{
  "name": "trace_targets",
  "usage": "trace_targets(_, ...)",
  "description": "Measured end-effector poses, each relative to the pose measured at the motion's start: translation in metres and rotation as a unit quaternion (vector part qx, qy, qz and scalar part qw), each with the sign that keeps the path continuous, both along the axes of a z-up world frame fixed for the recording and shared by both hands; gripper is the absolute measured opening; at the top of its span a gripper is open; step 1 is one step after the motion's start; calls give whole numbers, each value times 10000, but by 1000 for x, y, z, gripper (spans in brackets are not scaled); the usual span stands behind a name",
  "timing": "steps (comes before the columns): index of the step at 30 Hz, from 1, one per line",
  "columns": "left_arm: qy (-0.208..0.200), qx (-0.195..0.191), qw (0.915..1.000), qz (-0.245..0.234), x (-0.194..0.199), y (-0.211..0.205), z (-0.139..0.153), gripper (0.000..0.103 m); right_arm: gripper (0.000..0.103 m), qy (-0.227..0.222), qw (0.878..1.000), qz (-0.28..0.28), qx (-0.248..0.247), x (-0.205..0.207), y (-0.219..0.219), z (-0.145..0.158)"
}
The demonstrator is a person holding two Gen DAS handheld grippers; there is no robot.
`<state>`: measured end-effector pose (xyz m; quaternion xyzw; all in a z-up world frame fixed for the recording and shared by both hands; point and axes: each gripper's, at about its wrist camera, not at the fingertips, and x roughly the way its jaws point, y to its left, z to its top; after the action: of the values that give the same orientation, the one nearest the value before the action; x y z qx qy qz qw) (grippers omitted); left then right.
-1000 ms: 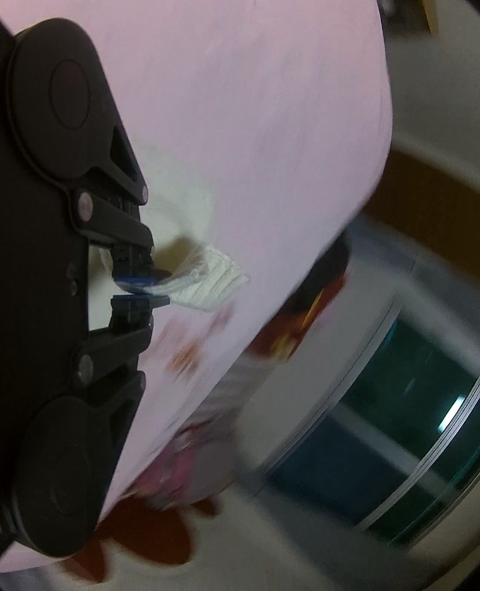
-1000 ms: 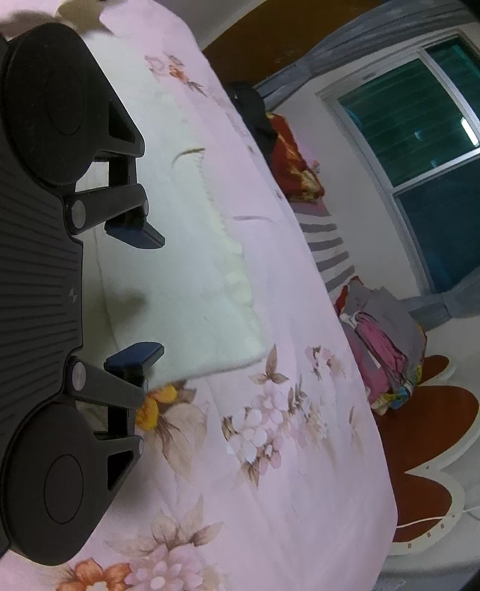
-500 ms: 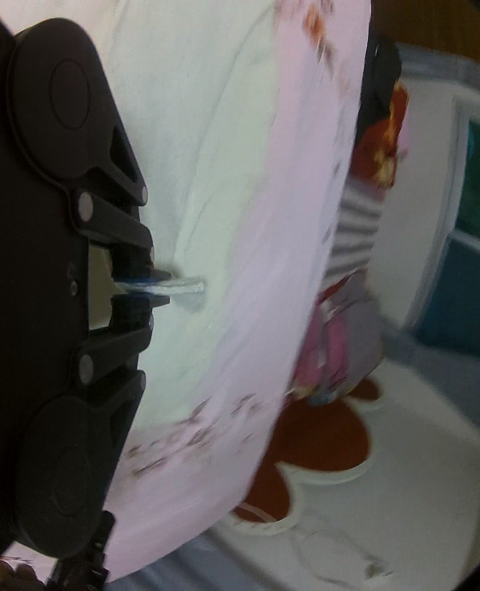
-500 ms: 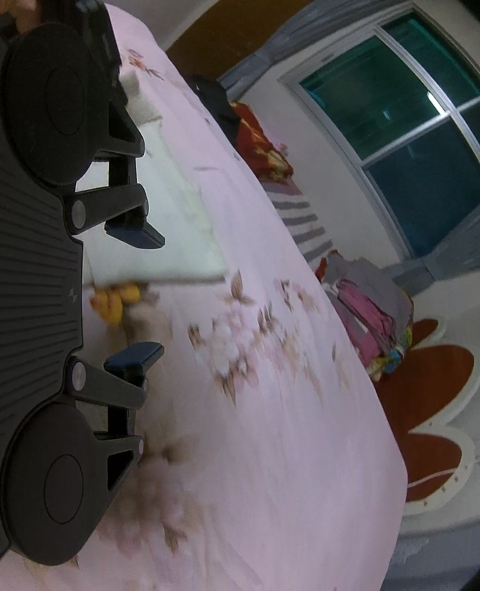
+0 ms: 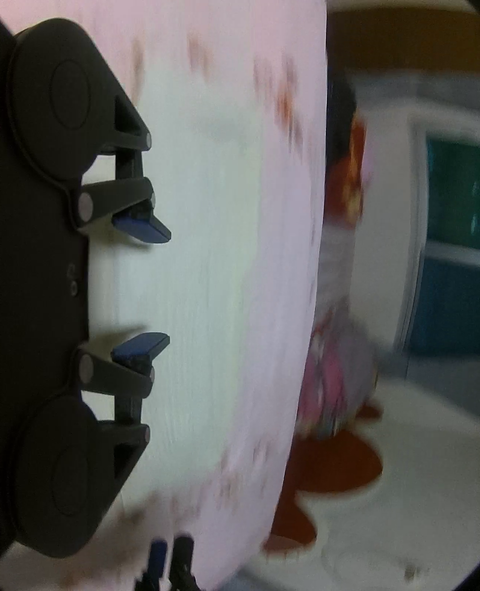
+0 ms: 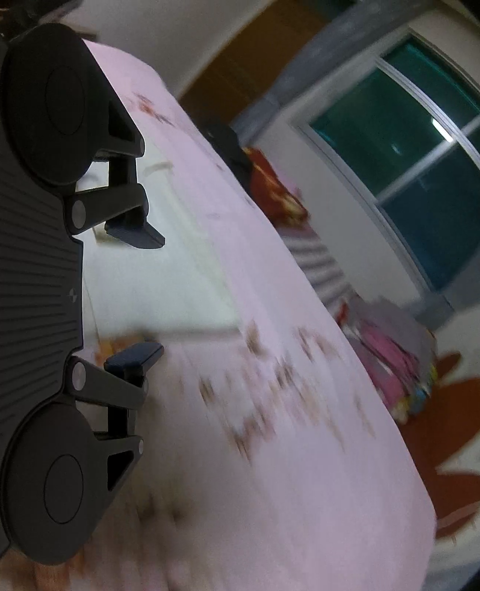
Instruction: Fold small clothes
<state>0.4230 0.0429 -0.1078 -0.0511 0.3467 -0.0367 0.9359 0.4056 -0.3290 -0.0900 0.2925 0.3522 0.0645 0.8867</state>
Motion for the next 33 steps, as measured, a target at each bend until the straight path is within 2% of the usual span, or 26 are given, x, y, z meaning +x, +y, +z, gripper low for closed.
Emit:
trace_targets(4, 328, 77, 9978, 578, -14, 73, -11, 51, 57, 282, 9986, 432, -118, 25, 48, -22)
trace_targets(7, 556, -12, 9966, 603, -10, 97, -21, 51, 57, 450, 9972, 570, -152, 39, 73, -36)
trace_targets(10, 657, -300, 9957, 577, 1, 103, -32, 51, 55, 513, 9963, 588, -371, 46, 89, -42)
trace_targets(11, 645, -297, 9960, 537, 3, 103, -34, 51, 46, 509, 9959, 606, -436, 48, 94, -42)
trace_targets(12, 624, -199, 9966, 510, 10, 93, -36, 51, 22, 526, 9953, 634, -508, 50, 96, -43)
trace_targets(15, 591, -6, 9973, 425, 12, 88, -37, 52, 6, 607, 9937, 669, -665, 57, 102, -47)
trace_targets(16, 596, 56, 9975, 383, 16, 83, -38, 52, 4, 580, 9932, 689, -735, 57, 104, -46)
trace_targets(20, 631, 104, 9976, 268, 17, 84, -39, 51, 3, 178, 9933, 610, -966, 48, 102, -26)
trace_targets(23, 663, 109, 9975, 235, 19, 84, -37, 51, 3, -175, 9926, 282, -1168, 33, 84, -7)
trace_targets(25, 659, 136, 9975, 202, 20, 84, -39, 50, 3, -126, 9921, 62, -1249, 27, 66, -6)
trace_targets(28, 659, 147, 9976, 183, 19, 83, -38, 50, 3, 243, 9921, 48, -1232, 25, 45, -22)
trace_targets(33, 690, 184, 9973, 192, 18, 82, -37, 50, 3, 260, 9921, 66, -1227, 20, 41, -31)
